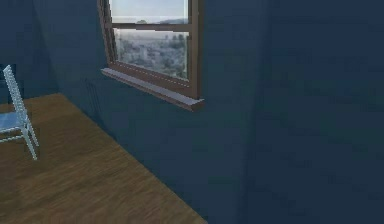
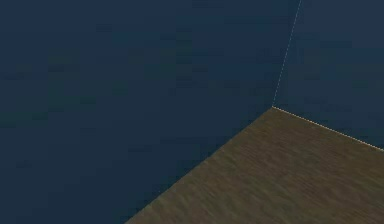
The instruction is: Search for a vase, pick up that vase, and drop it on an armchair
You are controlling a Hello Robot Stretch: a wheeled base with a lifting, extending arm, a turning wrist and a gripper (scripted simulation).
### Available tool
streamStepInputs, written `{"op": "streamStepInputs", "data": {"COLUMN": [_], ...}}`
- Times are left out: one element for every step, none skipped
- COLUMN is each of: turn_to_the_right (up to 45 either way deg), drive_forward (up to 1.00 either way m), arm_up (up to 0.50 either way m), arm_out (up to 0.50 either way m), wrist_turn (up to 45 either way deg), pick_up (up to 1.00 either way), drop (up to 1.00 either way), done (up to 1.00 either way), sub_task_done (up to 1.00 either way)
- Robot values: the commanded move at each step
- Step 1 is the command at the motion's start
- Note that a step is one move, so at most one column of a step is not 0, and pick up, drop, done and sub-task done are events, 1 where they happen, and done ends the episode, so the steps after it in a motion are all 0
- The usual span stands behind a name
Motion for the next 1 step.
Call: {"op": "streamStepInputs", "data": {"turn_to_the_right": [0.0], "drive_forward": [0.05], "arm_up": [0.0], "arm_out": [0.0], "wrist_turn": [0.0], "pick_up": [0.0], "drop": [0.0], "done": [0.0], "sub_task_done": [0.0]}}
